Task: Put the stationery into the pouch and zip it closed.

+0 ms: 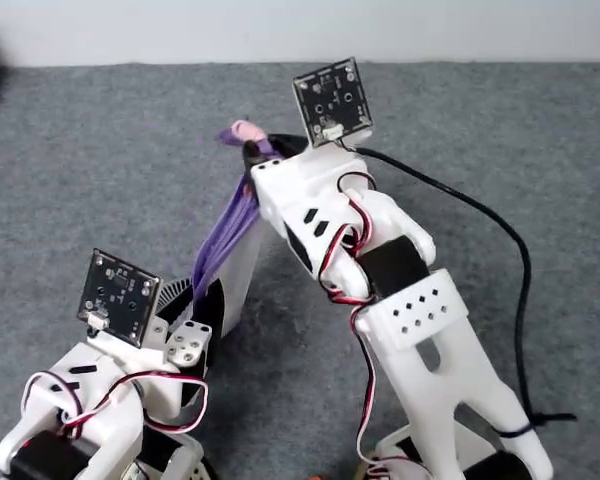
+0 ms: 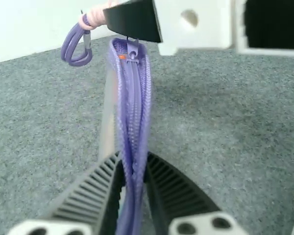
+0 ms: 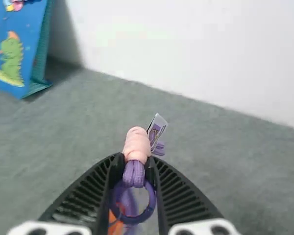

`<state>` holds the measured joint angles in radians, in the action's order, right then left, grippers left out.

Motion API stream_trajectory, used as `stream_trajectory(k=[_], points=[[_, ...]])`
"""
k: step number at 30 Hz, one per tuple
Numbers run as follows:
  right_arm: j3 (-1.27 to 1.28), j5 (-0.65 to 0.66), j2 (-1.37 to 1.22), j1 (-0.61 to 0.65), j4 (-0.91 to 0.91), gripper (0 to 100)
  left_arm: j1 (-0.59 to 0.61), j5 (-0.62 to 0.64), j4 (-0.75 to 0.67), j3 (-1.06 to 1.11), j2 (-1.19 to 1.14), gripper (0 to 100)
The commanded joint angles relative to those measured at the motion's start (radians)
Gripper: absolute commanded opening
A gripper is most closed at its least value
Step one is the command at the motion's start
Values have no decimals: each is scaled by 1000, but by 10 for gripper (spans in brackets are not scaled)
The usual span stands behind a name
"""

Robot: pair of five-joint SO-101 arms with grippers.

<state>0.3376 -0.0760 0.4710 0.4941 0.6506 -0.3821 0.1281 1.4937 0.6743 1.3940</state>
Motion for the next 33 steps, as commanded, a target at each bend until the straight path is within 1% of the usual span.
stream_trajectory(k=[1, 8, 15, 18, 24, 30, 33], points=[[68, 44, -2, -96, -159, 8, -5, 11, 5, -1, 12, 11], [178, 48, -2, -162, -340, 8, -5, 11, 5, -1, 12, 11], [203, 48, -35, -183, -398, 7, -5, 11, 5, -1, 12, 11], [203, 48, -73, -199, -452, 7, -5, 11, 5, -1, 12, 11], [199, 49, -85, -200, -456, 7, -5, 11, 5, -2, 12, 11], [203, 49, -94, -240, -455, 7, -5, 9, 5, -7, 12, 11], [201, 49, -85, -239, -455, 7, -5, 9, 0, -5, 12, 12]])
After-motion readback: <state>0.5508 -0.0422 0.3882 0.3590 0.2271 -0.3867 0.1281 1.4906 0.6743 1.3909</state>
